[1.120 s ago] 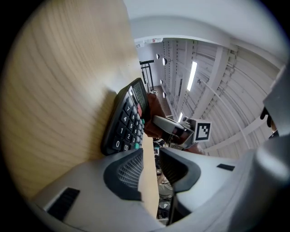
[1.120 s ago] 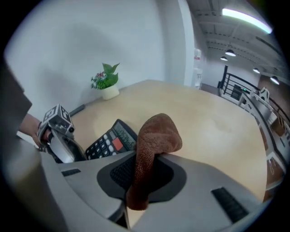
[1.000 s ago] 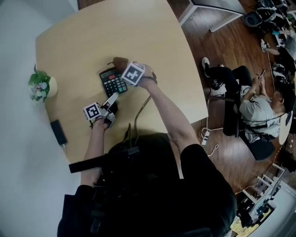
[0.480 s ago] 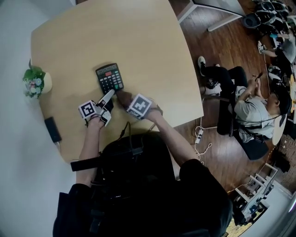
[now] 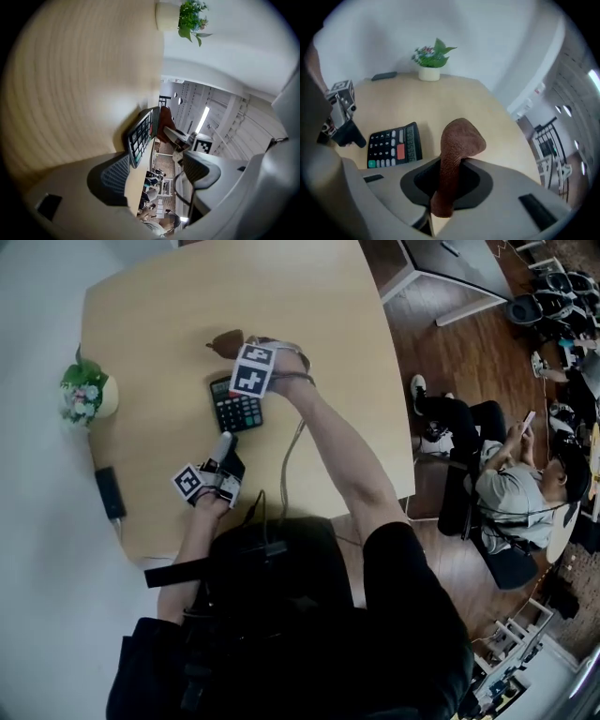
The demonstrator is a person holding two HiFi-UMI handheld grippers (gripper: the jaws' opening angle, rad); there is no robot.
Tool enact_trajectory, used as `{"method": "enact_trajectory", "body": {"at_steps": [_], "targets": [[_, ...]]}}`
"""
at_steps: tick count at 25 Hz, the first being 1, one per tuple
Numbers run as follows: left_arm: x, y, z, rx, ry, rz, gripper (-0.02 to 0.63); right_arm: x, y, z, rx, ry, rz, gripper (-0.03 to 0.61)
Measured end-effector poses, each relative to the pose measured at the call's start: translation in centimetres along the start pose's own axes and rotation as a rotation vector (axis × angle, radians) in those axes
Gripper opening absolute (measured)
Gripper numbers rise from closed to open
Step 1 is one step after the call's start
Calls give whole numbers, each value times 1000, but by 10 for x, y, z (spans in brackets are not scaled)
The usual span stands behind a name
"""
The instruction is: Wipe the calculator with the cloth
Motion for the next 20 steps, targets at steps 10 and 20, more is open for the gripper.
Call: {"method": "enact_trajectory", "body": {"at_steps": [10, 20], "targets": [[3, 6, -22, -18, -29, -53, 357, -35, -22, 45, -207, -119, -217, 48], [23, 11, -88, -42, -247, -99, 357, -138, 36, 114, -63, -954, -140, 53]]}}
Point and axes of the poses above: the fingertips, and each gripper's own axes: y backward along the fingers, x to its right, z out of its underside, the point moved 9 cm from there along y, backward along the fingers, and after that the axes turned 6 degrees about z, right-handed, at the moved point
